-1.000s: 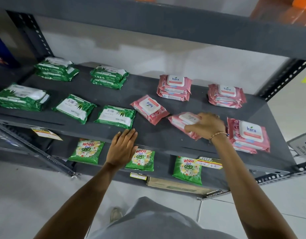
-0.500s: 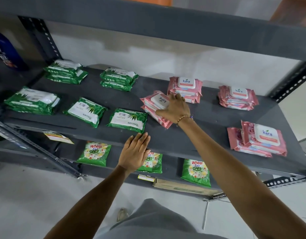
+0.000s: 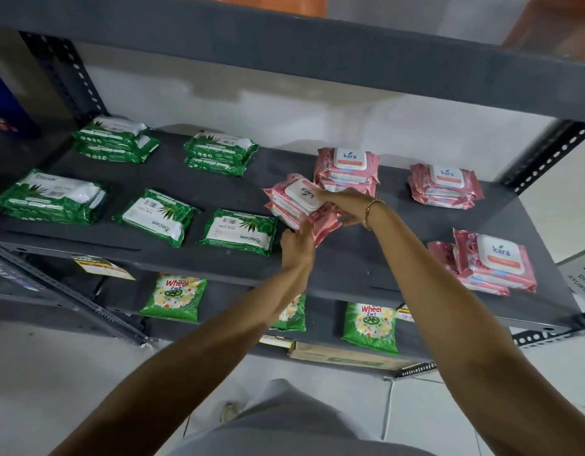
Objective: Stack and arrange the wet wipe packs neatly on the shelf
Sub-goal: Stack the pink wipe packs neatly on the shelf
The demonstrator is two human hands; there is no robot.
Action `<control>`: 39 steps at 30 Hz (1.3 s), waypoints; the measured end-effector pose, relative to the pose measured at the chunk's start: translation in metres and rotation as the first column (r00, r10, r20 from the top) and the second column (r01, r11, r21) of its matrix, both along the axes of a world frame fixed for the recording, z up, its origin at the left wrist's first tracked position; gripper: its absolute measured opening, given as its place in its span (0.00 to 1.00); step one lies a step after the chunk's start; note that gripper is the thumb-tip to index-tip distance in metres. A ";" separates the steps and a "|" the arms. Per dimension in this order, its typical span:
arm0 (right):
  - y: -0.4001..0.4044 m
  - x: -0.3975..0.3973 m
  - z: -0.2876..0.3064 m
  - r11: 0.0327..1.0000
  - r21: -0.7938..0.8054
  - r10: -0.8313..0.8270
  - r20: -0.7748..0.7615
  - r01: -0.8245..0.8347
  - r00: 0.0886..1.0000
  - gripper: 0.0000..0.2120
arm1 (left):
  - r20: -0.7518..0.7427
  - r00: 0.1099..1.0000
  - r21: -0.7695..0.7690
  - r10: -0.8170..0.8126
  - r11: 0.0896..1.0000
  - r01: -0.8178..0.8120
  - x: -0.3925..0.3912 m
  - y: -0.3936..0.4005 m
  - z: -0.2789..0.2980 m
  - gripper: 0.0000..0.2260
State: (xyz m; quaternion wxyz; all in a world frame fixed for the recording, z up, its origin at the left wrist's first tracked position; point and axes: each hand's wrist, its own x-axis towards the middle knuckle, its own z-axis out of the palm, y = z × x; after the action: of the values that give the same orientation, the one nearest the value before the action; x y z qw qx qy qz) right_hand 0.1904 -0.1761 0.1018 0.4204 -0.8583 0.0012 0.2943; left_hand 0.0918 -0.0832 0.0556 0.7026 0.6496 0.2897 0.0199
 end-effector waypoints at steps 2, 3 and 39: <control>-0.005 -0.010 -0.005 0.997 0.050 -0.065 -0.005 0.065 0.998 0.17 | -0.149 0.988 0.059 -0.029 0.998 0.038 0.012 0.004 -0.001 0.31; -0.007 -0.015 -0.007 0.993 0.075 -0.093 -0.005 0.093 0.996 0.17 | -0.178 0.983 0.114 -0.053 0.991 0.074 0.014 0.004 -0.002 0.32; -0.079 -0.042 -0.027 0.928 0.068 -0.349 -0.192 0.368 0.917 0.47 | -0.208 0.899 -0.166 -0.386 0.919 0.357 0.032 0.021 0.012 0.09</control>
State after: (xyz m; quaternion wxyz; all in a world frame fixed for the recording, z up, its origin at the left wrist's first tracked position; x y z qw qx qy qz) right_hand 0.1480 -0.2555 0.0750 0.5090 -0.7913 0.1806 0.2867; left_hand 0.1234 -0.0623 0.0673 0.6926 0.6459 0.2427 -0.2103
